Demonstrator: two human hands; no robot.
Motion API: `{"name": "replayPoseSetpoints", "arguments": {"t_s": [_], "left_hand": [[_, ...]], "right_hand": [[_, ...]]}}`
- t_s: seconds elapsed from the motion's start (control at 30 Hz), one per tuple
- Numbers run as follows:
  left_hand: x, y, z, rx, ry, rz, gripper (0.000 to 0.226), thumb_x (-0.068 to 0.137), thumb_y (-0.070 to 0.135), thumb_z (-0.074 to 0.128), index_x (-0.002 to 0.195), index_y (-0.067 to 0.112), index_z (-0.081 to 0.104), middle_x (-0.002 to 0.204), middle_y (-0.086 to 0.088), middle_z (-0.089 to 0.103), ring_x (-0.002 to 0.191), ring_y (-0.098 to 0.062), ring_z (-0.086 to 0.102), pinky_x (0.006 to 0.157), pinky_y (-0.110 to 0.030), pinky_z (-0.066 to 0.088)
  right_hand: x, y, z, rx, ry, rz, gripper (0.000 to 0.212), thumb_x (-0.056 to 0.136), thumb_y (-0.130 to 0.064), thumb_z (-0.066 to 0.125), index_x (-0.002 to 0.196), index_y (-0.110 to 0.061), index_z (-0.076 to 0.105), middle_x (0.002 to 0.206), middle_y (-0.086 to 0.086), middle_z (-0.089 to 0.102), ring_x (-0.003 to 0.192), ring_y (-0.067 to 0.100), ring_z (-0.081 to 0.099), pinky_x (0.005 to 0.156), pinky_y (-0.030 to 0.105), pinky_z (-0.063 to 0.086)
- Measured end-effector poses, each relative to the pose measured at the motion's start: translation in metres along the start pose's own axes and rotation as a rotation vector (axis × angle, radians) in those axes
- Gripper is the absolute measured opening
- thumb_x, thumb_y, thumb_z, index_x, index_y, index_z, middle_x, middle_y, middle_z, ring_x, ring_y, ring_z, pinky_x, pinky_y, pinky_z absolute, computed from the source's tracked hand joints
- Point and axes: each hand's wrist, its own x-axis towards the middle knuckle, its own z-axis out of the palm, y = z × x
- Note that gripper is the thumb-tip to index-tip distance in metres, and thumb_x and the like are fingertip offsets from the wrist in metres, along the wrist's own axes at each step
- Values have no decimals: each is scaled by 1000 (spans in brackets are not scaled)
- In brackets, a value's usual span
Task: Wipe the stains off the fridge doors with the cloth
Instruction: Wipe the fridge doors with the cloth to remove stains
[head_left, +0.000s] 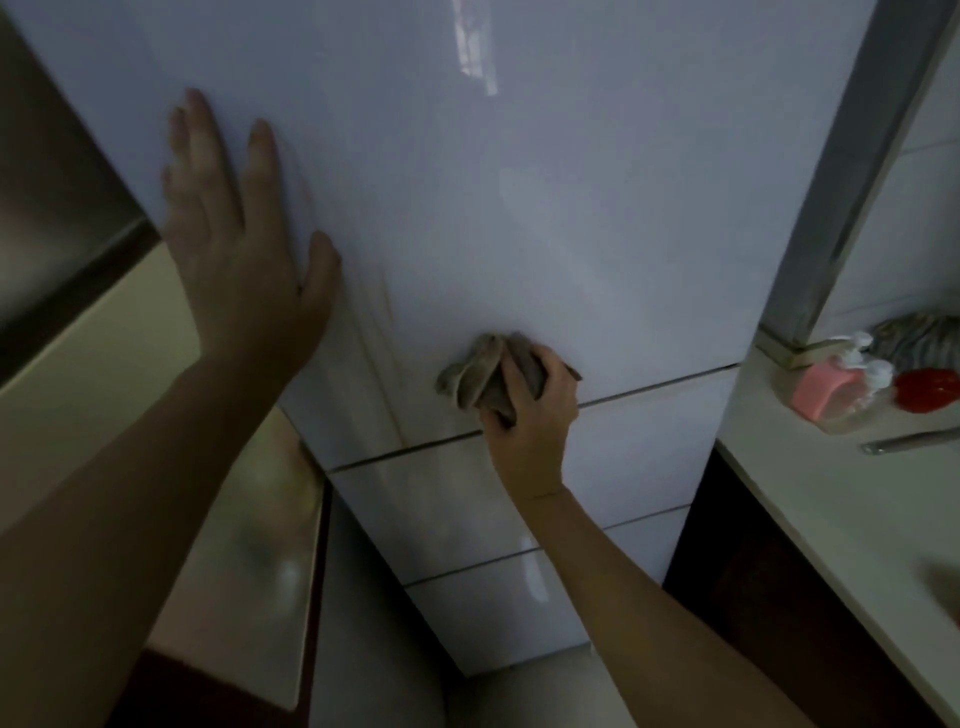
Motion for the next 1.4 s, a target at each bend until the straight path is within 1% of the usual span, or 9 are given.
{"name": "replayPoseSetpoints", "arguments": {"t_s": [0.13,0.23,0.37,0.57,0.73,0.9,1.07,1.27,1.4], "left_hand": [[2,-1,2,28,-6,-1,74,98,44,44,160,13,16,166,-24,6,155,-39,5,127,-52,8],[2,0,1,9,1,-2,72,98,40,44,159,12,19,166,-23,8,156,-38,6,126,-53,10],[1,0,-1,-19,20,3,71,96,36,47,158,11,23,166,-22,11,155,-37,9,126,-53,13],[0,-2,1,-32,78,25,69,95,33,51,157,11,28,165,-22,17,155,-35,14,126,-51,13],[0,-1,-1,-55,74,25,68,95,32,50,156,11,30,165,-20,18,155,-34,16,125,-53,18],[0,-3,-8,-80,83,39,63,96,30,50,154,10,36,165,-20,22,154,-34,19,124,-52,22],[-24,-6,-7,-176,191,-66,48,97,20,49,142,3,52,154,-21,42,144,-33,40,119,-40,34],[-112,-17,27,-83,100,-147,49,97,24,50,141,2,53,155,-22,41,143,-34,41,115,-45,39],[-159,-12,48,-114,53,-224,51,98,27,48,143,4,52,159,-17,36,145,-31,39,116,-41,39]], "right_hand": [[17,6,-11,-17,-69,-133,56,77,-6,83,131,-11,67,132,18,55,116,35,57,96,49,50],[57,-9,-23,-3,-59,-200,61,77,-9,81,136,-13,64,135,14,49,121,32,51,99,45,48],[140,-51,-38,14,-56,-344,64,79,-19,78,139,-9,58,134,18,56,124,32,53,102,46,46],[232,-96,-44,-41,45,-625,34,79,-19,81,109,-5,74,129,16,65,117,35,62,98,40,45],[221,-83,-44,-112,21,-684,41,87,-29,78,124,-12,73,141,15,61,122,39,58,100,51,45],[213,-75,-49,-159,-60,-756,55,87,-36,77,135,-11,66,145,21,54,130,39,53,104,49,41],[221,-80,-44,-160,-69,-802,57,83,-34,78,134,-12,67,142,19,57,127,37,53,101,47,39],[218,-111,-19,-87,-153,-943,52,84,-38,75,129,-14,70,138,15,61,122,38,57,98,46,39],[209,-126,-1,-101,-182,-1032,55,81,-39,74,131,-16,68,139,14,60,124,38,55,98,45,39]]}}
